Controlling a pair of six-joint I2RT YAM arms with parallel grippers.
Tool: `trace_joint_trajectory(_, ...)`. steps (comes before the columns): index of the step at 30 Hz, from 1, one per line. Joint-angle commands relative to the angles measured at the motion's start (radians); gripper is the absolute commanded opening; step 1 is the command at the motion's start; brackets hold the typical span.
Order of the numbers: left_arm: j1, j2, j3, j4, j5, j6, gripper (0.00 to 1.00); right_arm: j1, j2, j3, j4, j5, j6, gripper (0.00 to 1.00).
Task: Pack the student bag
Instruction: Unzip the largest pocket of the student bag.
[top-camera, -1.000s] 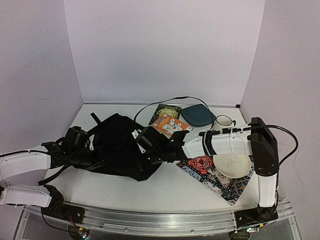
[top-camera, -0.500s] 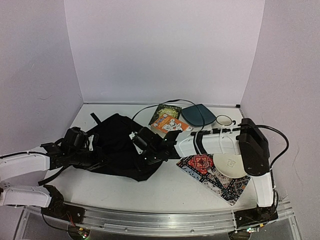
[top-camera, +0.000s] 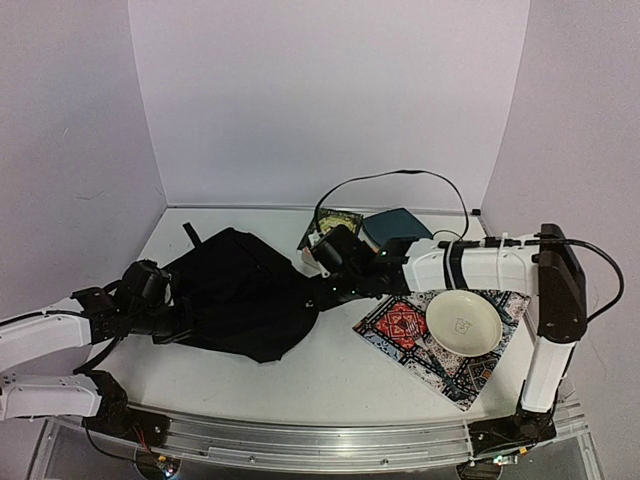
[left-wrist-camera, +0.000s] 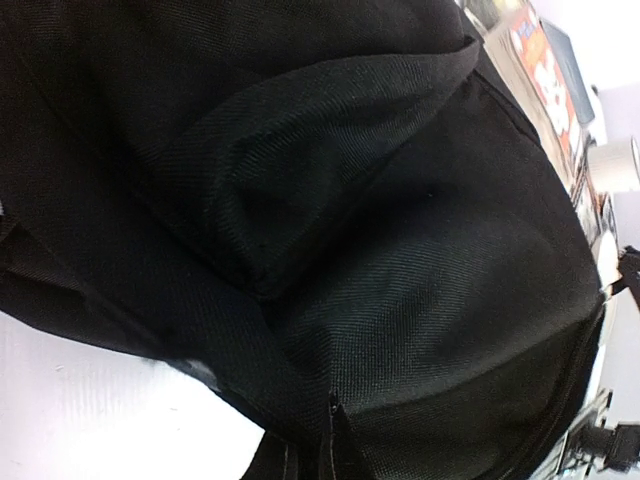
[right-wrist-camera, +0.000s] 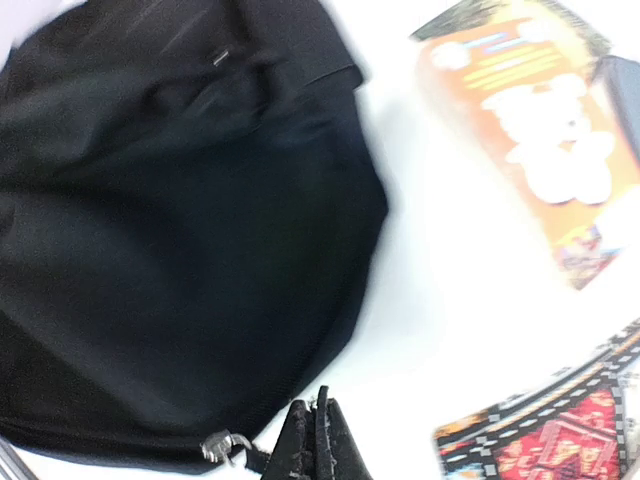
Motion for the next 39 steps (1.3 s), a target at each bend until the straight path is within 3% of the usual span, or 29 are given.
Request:
trace_joint_trajectory(1, 0.009, -0.023, 0.016, -0.123, -0.217, -0.049, 0.00, -0.029, -0.047, -0.031, -0.056, 0.076, 0.008, 0.00)
trace_joint_trajectory(5, 0.009, 0.001, 0.039, -0.109, -0.259, -0.025, 0.00, -0.018, -0.040, -0.049, 0.011, -0.054, 0.000, 0.00)
trace_joint_trajectory(7, 0.009, 0.014, 0.062, -0.090, -0.246, 0.024, 0.08, 0.002, -0.040, -0.060, 0.080, -0.116, -0.007, 0.00)
trace_joint_trajectory(14, 0.008, -0.022, 0.156, 0.017, -0.103, 0.195, 0.52, 0.068, -0.001, -0.038, 0.206, -0.235, 0.011, 0.00)
trace_joint_trajectory(17, 0.004, -0.015, 0.206, 0.050, -0.020, 0.266, 0.79, 0.072, 0.005, -0.038, 0.223, -0.229, 0.022, 0.00)
trace_joint_trajectory(19, -0.006, 0.013, 0.239, 0.070, 0.067, 0.308, 0.85, 0.072, -0.006, -0.048, 0.230, -0.211, 0.027, 0.00)
trace_joint_trajectory(26, -0.088, 0.083, 0.285, 0.163, 0.165, 0.410, 0.88, 0.072, -0.051, -0.095, 0.266, -0.154, 0.049, 0.00)
trace_joint_trajectory(33, -0.259, 0.126, 0.152, 0.426, 0.107, 0.531, 0.89, 0.072, -0.065, -0.126, 0.303, -0.145, 0.089, 0.00)
trace_joint_trajectory(39, -0.292, 0.225, 0.101, 0.566, 0.089, 0.629, 0.88, 0.072, -0.075, -0.126, 0.311, -0.161, 0.096, 0.00)
